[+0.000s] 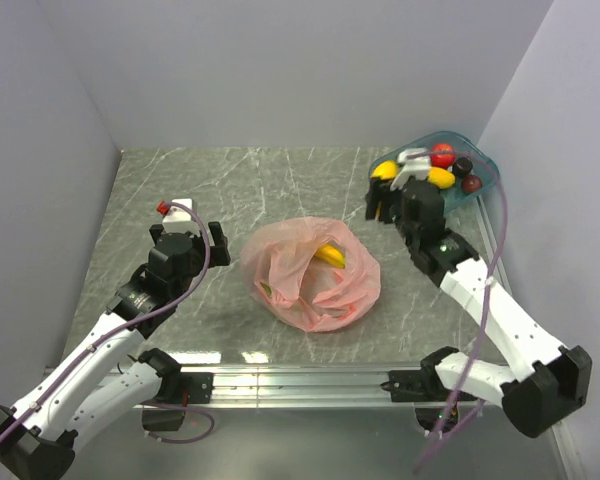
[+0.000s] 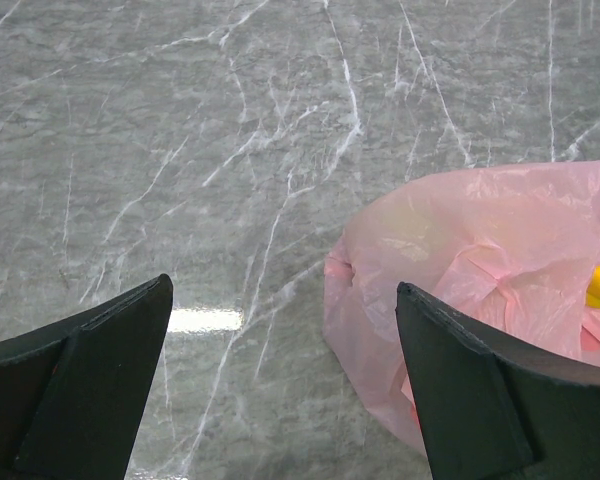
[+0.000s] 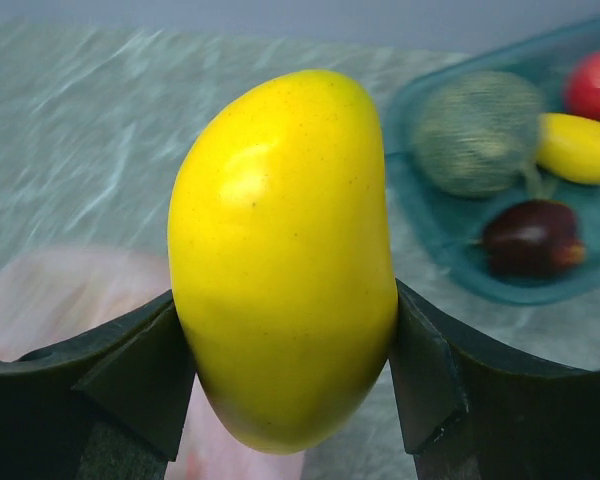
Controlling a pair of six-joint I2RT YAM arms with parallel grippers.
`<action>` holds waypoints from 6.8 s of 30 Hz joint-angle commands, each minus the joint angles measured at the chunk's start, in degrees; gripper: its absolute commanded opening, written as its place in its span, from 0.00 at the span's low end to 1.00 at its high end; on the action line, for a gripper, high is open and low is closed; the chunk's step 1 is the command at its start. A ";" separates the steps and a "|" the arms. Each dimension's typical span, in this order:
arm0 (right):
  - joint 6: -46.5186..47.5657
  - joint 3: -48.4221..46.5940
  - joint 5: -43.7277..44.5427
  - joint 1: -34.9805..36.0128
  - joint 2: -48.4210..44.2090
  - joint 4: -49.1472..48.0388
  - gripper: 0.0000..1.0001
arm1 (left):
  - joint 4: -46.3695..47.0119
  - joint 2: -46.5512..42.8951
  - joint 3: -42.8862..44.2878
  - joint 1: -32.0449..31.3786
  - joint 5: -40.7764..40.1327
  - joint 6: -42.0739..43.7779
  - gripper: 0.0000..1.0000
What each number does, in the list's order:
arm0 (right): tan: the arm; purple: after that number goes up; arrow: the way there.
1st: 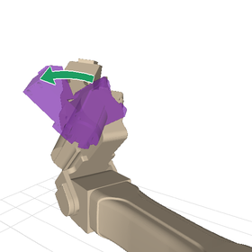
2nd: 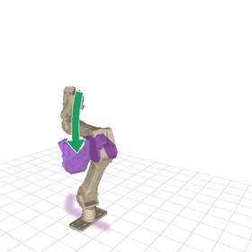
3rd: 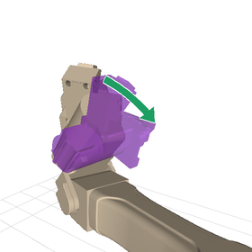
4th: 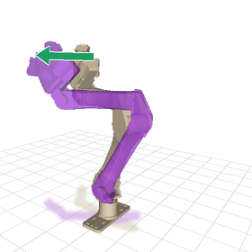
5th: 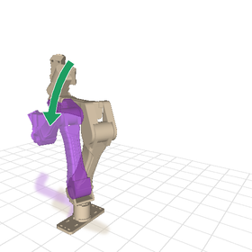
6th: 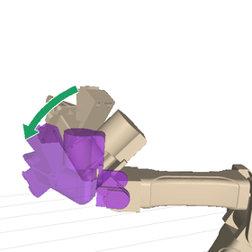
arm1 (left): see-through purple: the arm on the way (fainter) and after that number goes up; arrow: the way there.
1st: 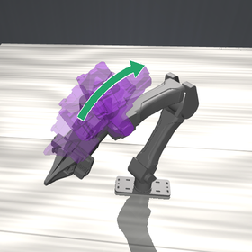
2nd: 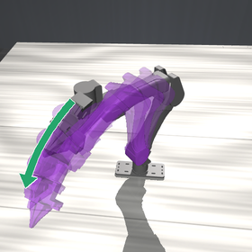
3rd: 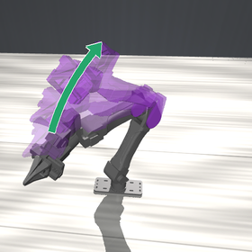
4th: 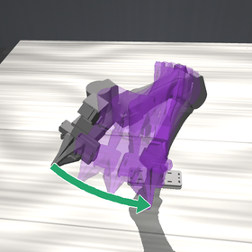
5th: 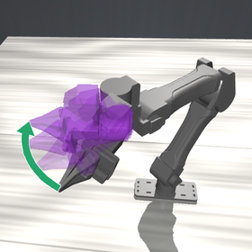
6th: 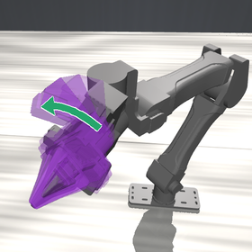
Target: Untie the knot of the plastic bag and take out the fruit
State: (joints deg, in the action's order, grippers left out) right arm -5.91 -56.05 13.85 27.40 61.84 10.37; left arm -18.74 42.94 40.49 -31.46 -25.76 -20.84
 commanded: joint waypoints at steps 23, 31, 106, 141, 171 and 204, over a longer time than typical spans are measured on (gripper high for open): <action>-20.19 -41.50 2.94 -35.92 52.93 3.51 0.81 | 0.55 0.74 -0.41 0.61 0.44 0.27 0.99; -19.84 -41.86 0.83 -35.92 51.89 3.34 0.92 | 0.64 -0.05 -0.50 1.05 1.15 0.19 0.99; 21.29 -12.59 -18.49 6.09 40.28 4.56 0.74 | 1.43 1.80 -0.76 1.32 7.04 1.24 0.99; 4.42 -1.16 -6.90 20.76 16.73 13.89 0.00 | 9.86 4.35 -2.08 0.79 37.62 2.92 0.97; -0.77 0.15 -4.44 21.65 15.15 12.75 0.00 | -10.79 24.12 6.09 -44.12 -35.06 -20.11 0.33; -9.90 16.86 -5.71 17.79 -11.66 -22.94 0.00 | -2.61 15.07 0.29 -22.85 -6.23 -15.55 0.01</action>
State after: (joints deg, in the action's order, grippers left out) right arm -10.55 -36.62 1.74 46.81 51.44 -1.54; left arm -21.52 59.79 41.63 -54.54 -33.76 -34.96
